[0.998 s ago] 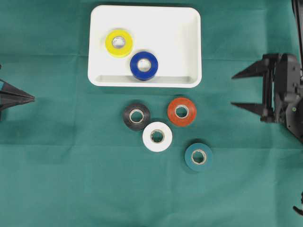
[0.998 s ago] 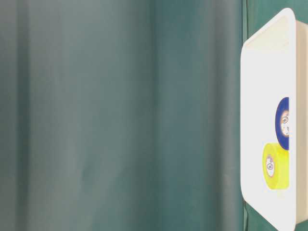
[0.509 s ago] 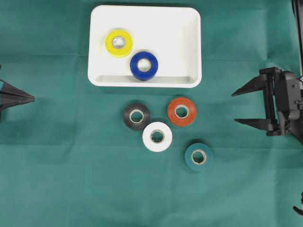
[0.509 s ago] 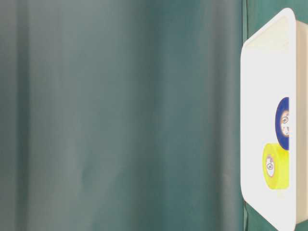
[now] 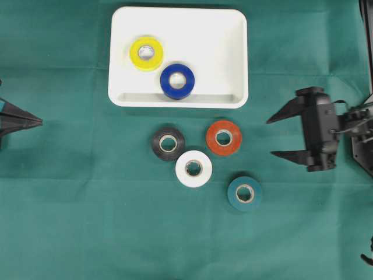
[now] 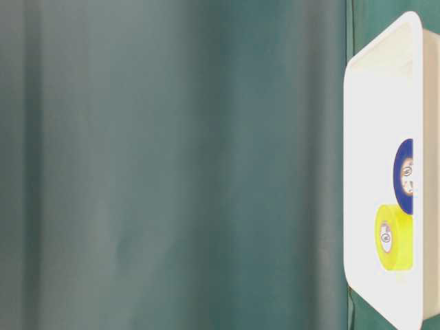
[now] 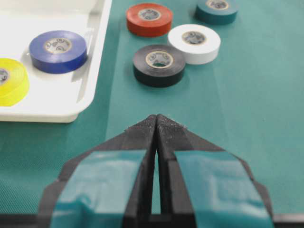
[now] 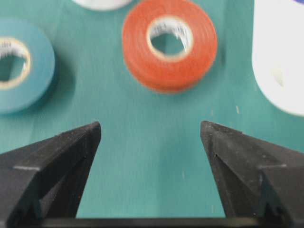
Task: Put the tape into the white case with the right arm.
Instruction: 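Move the right gripper over the red tape roll and grasp it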
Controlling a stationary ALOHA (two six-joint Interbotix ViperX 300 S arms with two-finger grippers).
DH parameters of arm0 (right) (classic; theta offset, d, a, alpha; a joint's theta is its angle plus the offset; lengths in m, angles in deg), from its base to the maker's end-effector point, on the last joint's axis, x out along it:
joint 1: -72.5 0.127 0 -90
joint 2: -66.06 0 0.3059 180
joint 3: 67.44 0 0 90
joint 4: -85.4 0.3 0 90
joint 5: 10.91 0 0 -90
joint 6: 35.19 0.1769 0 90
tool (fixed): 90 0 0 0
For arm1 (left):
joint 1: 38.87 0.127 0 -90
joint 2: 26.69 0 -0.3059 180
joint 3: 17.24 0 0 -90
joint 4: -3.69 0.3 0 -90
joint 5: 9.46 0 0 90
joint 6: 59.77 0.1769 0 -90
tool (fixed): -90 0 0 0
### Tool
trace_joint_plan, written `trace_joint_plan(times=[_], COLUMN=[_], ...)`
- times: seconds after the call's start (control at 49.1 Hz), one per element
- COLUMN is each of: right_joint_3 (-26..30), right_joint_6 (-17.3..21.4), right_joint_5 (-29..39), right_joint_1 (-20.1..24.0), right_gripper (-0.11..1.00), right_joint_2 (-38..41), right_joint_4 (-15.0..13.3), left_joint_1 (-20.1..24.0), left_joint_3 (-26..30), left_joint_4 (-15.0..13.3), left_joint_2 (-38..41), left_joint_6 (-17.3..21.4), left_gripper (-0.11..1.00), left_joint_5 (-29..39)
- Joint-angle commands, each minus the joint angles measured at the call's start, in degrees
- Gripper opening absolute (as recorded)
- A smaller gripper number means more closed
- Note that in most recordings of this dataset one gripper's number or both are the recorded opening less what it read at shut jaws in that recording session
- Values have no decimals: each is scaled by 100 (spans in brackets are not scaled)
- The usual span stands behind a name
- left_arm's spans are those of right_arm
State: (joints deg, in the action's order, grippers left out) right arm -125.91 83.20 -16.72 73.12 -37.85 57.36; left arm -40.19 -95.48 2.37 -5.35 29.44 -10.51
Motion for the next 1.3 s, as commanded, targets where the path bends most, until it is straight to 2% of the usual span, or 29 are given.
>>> trace_joint_plan(times=[0.0,0.183,0.448,0.713,0.998,1.284], right_joint_3=[369,976,1547,1608,1828,1969], right_joint_6=[-9,0,9,44,53,53], right_joint_5=[-114,-193,-167,-97,589,624], right_joint_1=[44,79,79,79,158,281], right_gripper=[52,52,53,53,53,52], right_joint_2=[360,1204,1925,2118,2408,2549], right_joint_4=[-97,-352,-369,-369,-369,-369], left_joint_1=[18,18,18,18,18,18], left_joint_3=[88,88,88,88,88,88], left_joint_4=[0,0,0,0,0,0], left_joint_2=[79,79,79,79,79,79], left_joint_6=[0,0,0,0,0,0], left_gripper=[0,0,0,0,0,0], left_joint_5=[-26,-26,-26,-26,-26,-26])
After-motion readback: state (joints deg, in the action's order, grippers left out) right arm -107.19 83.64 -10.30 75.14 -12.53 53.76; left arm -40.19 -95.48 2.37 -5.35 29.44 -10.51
